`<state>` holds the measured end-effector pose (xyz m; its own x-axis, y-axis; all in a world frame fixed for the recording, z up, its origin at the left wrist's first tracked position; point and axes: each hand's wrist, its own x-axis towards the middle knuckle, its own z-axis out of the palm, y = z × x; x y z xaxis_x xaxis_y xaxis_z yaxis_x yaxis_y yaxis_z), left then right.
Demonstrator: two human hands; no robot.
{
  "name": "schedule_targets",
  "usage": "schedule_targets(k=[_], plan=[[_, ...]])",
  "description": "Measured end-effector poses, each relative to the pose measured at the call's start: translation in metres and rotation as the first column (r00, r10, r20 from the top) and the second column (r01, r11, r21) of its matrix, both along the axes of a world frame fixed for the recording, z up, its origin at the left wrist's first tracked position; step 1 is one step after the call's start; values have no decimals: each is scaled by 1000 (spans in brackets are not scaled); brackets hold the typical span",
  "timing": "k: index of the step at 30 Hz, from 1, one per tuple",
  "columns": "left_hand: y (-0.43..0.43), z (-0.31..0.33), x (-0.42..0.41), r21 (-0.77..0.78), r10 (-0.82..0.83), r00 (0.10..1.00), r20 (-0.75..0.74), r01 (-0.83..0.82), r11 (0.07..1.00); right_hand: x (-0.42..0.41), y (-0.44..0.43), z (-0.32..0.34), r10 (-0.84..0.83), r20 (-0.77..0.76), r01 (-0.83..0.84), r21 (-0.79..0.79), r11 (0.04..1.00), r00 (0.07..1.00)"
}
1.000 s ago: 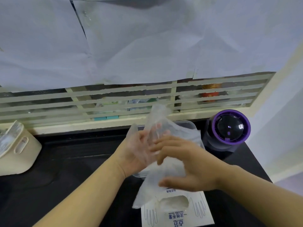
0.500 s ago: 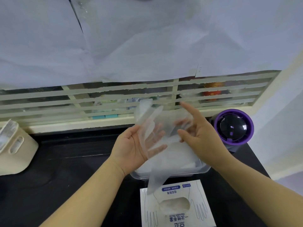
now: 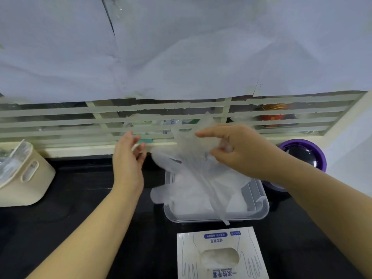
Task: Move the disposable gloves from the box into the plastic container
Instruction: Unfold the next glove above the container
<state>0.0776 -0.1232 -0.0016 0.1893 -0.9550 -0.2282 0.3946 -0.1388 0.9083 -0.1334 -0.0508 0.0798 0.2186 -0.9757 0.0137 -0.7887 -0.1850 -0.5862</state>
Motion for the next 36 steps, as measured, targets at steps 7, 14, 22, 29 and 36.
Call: schedule_targets(k=[7, 14, 22, 29, 36], plan=[[18, 39, -22, -594, 246, 652, 717, 387, 705, -9, -11, -3, -64, 210, 50, 73, 996, 976], [23, -7, -52, 285, -52, -300, 952, 817, 501, -30, -8, -72, -240, 127, 202, 254, 946, 962], [14, -48, -77, 675, -187, -657, 731, 654, 342, -31, -6, -121, -218, -189, 268, 310, 912, 958], [7, -61, -89, 788, -335, -714, 615, 554, 267, -29, -13, -136, -154, -312, 265, 355, 896, 938], [12, -77, -91, 841, -393, -745, 539, 497, 213, -24, -3, -136, -27, -535, 230, 316, 921, 844]])
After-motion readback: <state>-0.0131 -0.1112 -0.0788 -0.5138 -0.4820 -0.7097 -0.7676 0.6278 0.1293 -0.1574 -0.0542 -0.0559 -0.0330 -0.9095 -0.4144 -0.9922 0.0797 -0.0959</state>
